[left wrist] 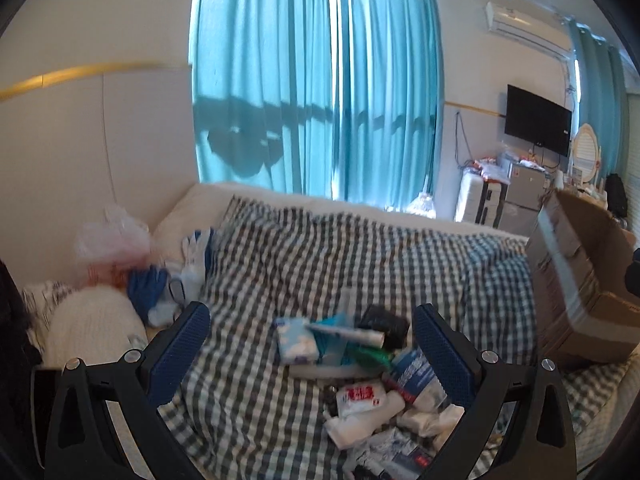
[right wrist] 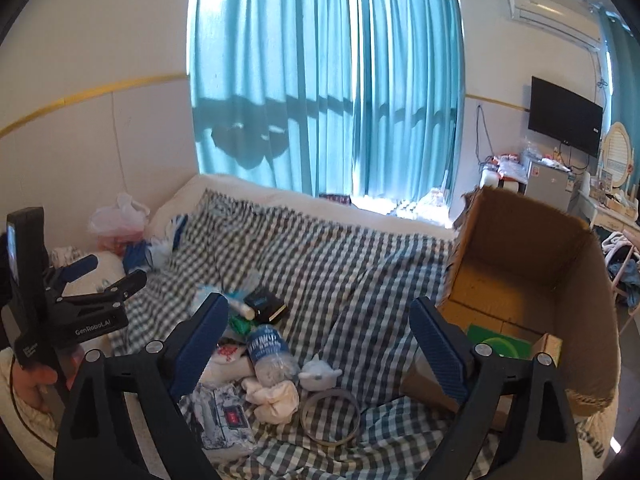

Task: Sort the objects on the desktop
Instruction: 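Move both tools back over the cluttered bed, then grasp the patterned snack bag with the left tool while the right tool grasps the white plush toy, then carry the snack bag and plush toy over the cardboard box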

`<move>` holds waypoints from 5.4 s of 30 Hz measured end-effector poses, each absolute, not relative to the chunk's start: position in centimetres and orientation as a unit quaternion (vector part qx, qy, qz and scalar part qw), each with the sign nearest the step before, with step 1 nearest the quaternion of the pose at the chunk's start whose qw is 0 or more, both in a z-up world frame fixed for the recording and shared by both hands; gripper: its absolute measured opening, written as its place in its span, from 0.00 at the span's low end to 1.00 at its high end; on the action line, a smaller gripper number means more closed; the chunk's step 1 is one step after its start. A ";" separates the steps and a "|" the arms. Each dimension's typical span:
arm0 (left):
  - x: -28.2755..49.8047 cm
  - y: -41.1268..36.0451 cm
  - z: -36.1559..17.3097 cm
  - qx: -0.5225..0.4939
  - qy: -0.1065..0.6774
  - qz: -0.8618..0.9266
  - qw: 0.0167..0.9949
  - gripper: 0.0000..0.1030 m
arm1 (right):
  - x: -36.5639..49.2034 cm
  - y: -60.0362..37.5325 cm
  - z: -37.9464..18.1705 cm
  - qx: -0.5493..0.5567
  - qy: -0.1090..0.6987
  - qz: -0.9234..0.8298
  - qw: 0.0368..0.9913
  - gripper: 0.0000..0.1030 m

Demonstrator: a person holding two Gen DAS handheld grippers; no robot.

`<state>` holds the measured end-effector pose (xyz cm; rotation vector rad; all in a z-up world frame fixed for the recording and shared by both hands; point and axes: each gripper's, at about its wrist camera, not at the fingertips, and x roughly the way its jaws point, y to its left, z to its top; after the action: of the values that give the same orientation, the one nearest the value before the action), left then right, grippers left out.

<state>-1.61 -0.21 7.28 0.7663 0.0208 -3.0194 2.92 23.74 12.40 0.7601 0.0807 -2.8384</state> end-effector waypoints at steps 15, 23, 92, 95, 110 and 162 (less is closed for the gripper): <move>-1.3 2.7 -3.9 0.373 0.056 -0.924 -0.071 1.00 | 1.7 23.4 4.0 0.311 0.084 -0.943 0.086 0.89; -0.5 5.4 -6.7 0.428 0.046 -0.897 -0.099 1.00 | 2.3 24.0 4.1 0.318 0.071 -0.942 0.084 0.89; -1.4 1.2 -4.3 0.358 0.092 -0.927 -0.058 0.26 | -1.6 21.9 -0.4 0.383 0.085 -0.912 0.120 0.43; -1.2 0.9 -3.6 0.340 0.094 -0.934 -0.053 0.26 | -1.1 21.5 0.8 0.372 0.085 -0.916 0.126 0.43; -0.8 0.8 -1.7 0.320 0.093 -0.941 -0.064 0.26 | 1.8 20.6 5.4 0.326 0.093 -0.927 0.163 0.43; -5.1 29.0 15.6 0.228 0.001 -0.941 -0.251 0.26 | 1.1 46.3 17.7 0.243 -0.063 -0.968 -0.011 0.42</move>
<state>-5.10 28.97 15.56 0.8582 0.0052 -3.5467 1.09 46.31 17.70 0.7697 -0.1992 -3.0627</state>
